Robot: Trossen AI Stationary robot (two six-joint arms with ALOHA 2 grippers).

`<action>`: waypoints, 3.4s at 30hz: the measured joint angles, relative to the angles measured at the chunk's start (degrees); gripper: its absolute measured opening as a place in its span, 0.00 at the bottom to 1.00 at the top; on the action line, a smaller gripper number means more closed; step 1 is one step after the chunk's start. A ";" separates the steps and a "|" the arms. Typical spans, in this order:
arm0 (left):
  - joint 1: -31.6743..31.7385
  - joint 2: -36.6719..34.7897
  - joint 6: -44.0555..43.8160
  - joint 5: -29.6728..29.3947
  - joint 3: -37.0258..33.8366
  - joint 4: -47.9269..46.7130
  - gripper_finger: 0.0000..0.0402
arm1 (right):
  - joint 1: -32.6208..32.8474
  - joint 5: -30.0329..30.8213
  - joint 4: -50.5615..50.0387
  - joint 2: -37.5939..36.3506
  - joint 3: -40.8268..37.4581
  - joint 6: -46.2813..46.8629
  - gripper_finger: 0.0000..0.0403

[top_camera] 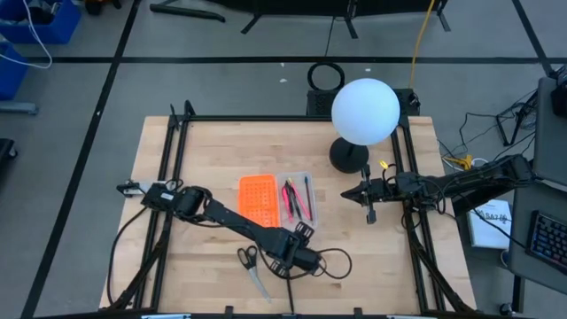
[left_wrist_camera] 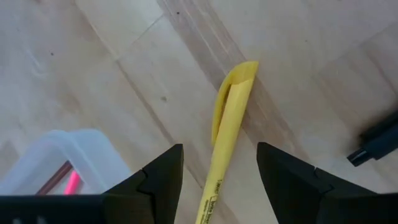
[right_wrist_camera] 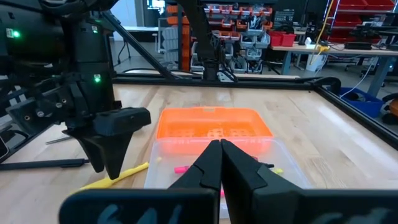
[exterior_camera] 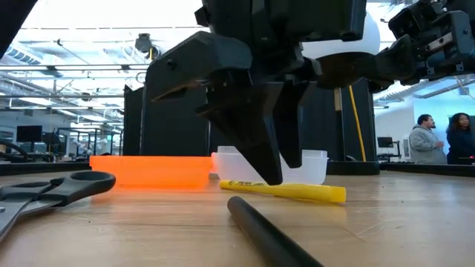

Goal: Pick & place school supplies into a supply box
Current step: Put the yellow pen into the supply box

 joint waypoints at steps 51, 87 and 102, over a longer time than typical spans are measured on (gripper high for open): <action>2.97 -2.27 -42.11 5.42 -0.04 8.44 0.00 | 0.02 0.02 -1.54 0.00 0.00 -0.13 0.00; -1.52 -3.08 -13.72 0.30 0.15 4.72 0.09 | 0.02 0.00 -4.42 0.02 0.00 5.84 0.00; -1.99 -2.97 -28.31 2.41 -0.76 -2.50 0.35 | 0.02 0.02 -2.98 0.02 0.00 5.59 0.00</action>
